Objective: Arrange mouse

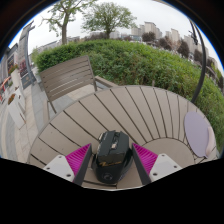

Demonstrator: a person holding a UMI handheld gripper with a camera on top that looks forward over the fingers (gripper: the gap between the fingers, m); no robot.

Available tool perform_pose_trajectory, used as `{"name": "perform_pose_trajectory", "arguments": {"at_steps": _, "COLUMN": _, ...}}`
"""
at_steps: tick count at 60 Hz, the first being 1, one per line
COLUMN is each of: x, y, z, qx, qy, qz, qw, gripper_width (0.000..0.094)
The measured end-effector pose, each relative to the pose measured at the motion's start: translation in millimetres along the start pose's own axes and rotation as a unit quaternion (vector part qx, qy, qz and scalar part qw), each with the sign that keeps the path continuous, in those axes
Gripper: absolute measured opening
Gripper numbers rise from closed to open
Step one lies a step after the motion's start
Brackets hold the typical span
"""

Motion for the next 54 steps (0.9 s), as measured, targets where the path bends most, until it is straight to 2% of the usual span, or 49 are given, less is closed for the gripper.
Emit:
{"name": "perform_pose_trajectory", "arguments": {"at_steps": 1, "x": 0.6, "y": -0.1, "z": -0.9, "qx": -0.002, "qy": 0.001, "qz": -0.001, "qw": 1.000, "gripper_width": 0.0786}}
{"name": "perform_pose_trajectory", "arguments": {"at_steps": 3, "x": -3.0, "y": 1.5, "z": -1.9, "qx": -0.003, "qy": 0.000, "qz": 0.005, "qw": 1.000, "gripper_width": 0.0671}}
{"name": "perform_pose_trajectory", "arguments": {"at_steps": 5, "x": -3.1, "y": 1.5, "z": -4.4, "qx": -0.008, "qy": 0.002, "qz": 0.003, "qw": 1.000, "gripper_width": 0.0614}}
{"name": "perform_pose_trajectory", "arguments": {"at_steps": 12, "x": -3.3, "y": 2.9, "z": -6.7, "qx": -0.004, "qy": -0.016, "qz": -0.002, "qw": 1.000, "gripper_width": 0.0493}}
{"name": "perform_pose_trajectory", "arguments": {"at_steps": 17, "x": -4.4, "y": -1.9, "z": -5.0, "qx": 0.002, "qy": -0.025, "qz": -0.002, "qw": 1.000, "gripper_width": 0.0449}}
{"name": "perform_pose_trajectory", "arguments": {"at_steps": 28, "x": -12.0, "y": -61.0, "z": -22.2, "qx": -0.002, "qy": -0.040, "qz": -0.031, "qw": 0.999, "gripper_width": 0.0448}}
{"name": "perform_pose_trajectory", "arguments": {"at_steps": 36, "x": -59.3, "y": -111.7, "z": -58.4, "qx": -0.022, "qy": -0.031, "qz": -0.043, "qw": 0.998, "gripper_width": 0.0447}}
{"name": "perform_pose_trajectory", "arguments": {"at_steps": 47, "x": -188.0, "y": -127.6, "z": -103.7, "qx": -0.054, "qy": -0.033, "qz": 0.009, "qw": 0.998, "gripper_width": 0.0447}}
{"name": "perform_pose_trajectory", "arguments": {"at_steps": 54, "x": -269.9, "y": -96.3, "z": -98.6, "qx": -0.044, "qy": -0.025, "qz": 0.031, "qw": 0.998, "gripper_width": 0.0448}}
Point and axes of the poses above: the point between the fingertips, and its own axes, seen from behind it with the camera up: x to the left, z down, y forward, the way the camera looks, the point moved 7 cm from there along -y, backward, against the way the camera looks, and after that the axes turned 5 degrees about x, right-handed, at the moved point
